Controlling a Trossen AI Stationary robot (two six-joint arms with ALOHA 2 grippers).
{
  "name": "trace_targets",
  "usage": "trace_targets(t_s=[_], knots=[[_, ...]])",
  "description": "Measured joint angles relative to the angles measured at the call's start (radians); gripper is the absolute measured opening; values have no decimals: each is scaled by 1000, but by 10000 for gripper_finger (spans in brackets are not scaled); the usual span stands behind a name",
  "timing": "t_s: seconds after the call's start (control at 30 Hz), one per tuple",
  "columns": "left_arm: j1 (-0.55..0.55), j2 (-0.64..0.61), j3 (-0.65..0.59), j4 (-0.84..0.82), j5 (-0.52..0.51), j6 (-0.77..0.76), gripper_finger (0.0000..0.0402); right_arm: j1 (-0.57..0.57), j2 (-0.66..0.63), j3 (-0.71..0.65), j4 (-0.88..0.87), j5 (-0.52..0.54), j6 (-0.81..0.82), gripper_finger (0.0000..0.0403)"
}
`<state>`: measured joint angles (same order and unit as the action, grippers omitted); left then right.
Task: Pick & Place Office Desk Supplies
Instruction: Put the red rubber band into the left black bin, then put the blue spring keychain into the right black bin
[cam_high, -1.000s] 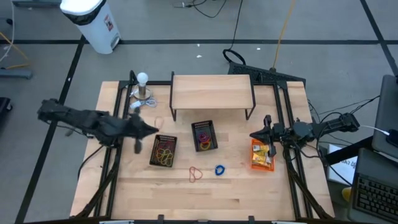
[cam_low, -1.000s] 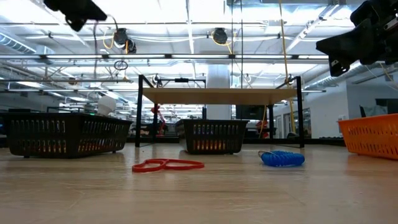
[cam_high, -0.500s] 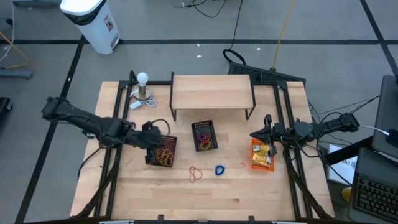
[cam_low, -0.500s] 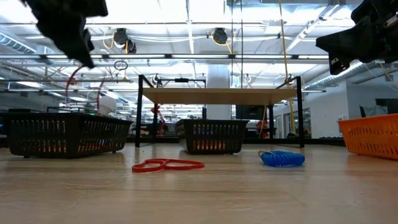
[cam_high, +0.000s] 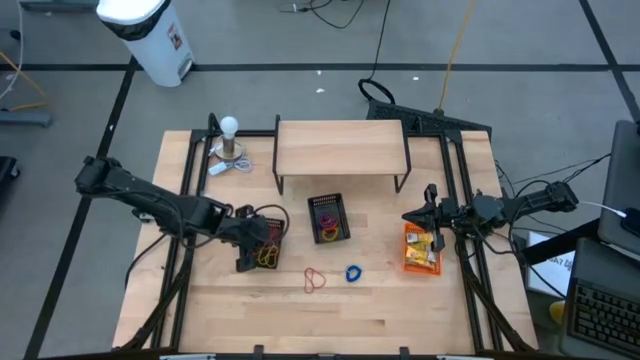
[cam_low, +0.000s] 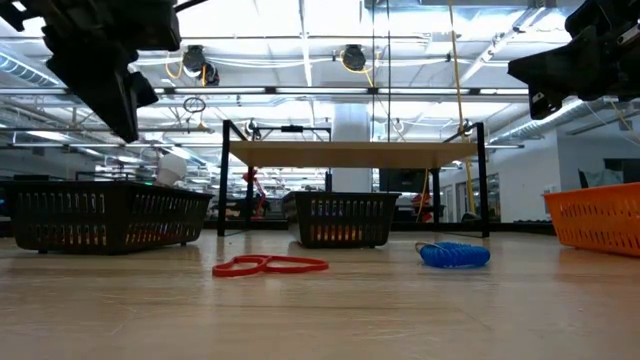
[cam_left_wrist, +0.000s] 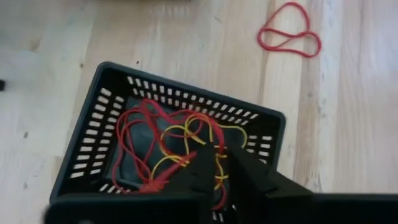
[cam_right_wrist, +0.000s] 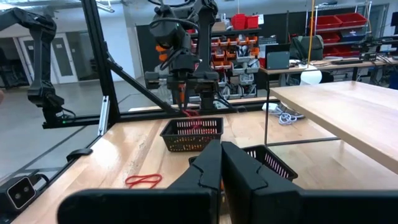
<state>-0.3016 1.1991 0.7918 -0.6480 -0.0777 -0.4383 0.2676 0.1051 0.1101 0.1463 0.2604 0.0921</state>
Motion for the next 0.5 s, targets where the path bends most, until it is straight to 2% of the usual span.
trace_targets(t_s=[0.23,0.33,0.43,0.5], knots=[[5,-24,0,1,0,-5,146,0,0,0,0,0,0,0],[29,-60,12,-17,-2,41,183,0,0,0,0,0,0,0],[38,-158,26,14,-55,153,187,0,0,0,0,0,0,0],[55,-265,28,25,-55,233,166,0,0,0,0,0,1,0]])
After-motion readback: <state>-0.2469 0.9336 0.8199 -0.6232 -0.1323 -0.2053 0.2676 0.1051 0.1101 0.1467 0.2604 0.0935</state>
